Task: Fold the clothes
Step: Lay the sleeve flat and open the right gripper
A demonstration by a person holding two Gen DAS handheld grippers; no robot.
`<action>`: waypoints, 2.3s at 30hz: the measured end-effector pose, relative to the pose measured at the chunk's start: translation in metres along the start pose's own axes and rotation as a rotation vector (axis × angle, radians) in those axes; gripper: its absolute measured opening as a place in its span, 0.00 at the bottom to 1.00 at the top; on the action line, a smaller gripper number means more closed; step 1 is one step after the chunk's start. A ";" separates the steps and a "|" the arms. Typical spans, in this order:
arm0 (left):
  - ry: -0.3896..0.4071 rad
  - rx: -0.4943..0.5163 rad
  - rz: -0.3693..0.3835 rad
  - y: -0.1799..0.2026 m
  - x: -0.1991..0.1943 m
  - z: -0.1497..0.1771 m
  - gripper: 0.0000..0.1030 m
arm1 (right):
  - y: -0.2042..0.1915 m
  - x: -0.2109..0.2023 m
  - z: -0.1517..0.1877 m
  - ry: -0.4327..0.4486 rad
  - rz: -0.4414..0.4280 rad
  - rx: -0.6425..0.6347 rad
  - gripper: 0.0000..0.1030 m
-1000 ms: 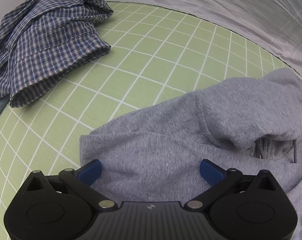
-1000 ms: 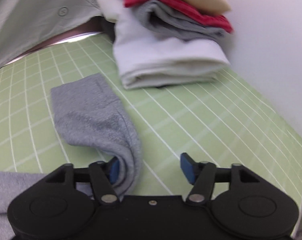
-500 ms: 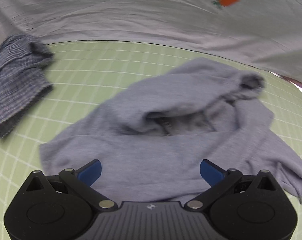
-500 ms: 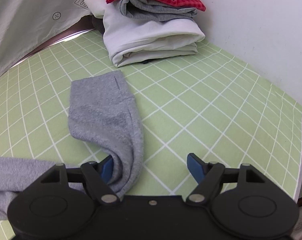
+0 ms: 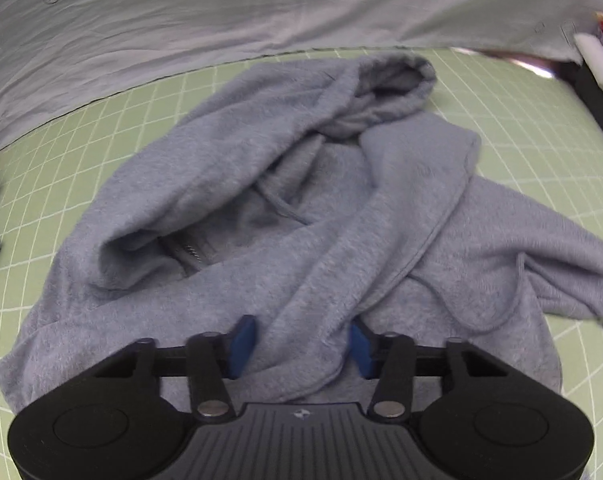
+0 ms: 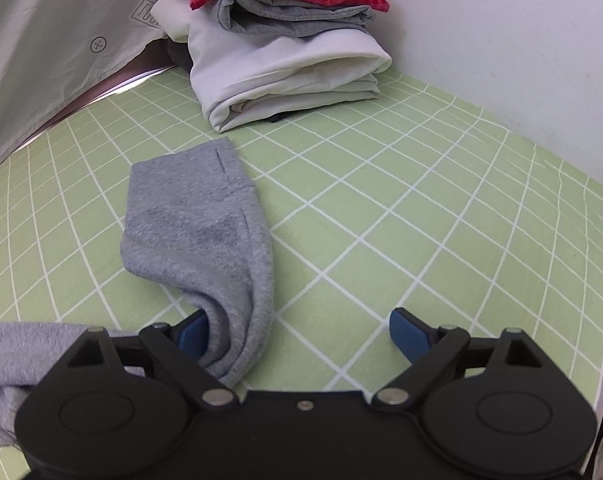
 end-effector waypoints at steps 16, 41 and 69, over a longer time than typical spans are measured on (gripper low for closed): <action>0.023 -0.630 -0.569 -0.272 -0.057 0.106 0.13 | -0.021 -0.005 -0.004 0.004 0.083 -0.218 0.91; 0.063 -0.472 -0.277 -0.168 -0.073 0.104 0.85 | -0.010 -0.055 -0.016 0.024 -0.213 -0.133 0.86; -0.175 -0.438 -0.151 -0.110 -0.017 0.103 0.96 | 0.034 -0.003 -0.112 0.210 -0.147 -0.069 0.05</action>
Point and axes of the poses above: each gripper's, at about its wrist camera, not at the fingertips, and x roughly the way its jaws point, y to its right, z to its underside, the point moved 3 cm from there along x, roughly the way its jaws point, and after that the axes turned 10 degrees about -z, right-handed, at the moved point
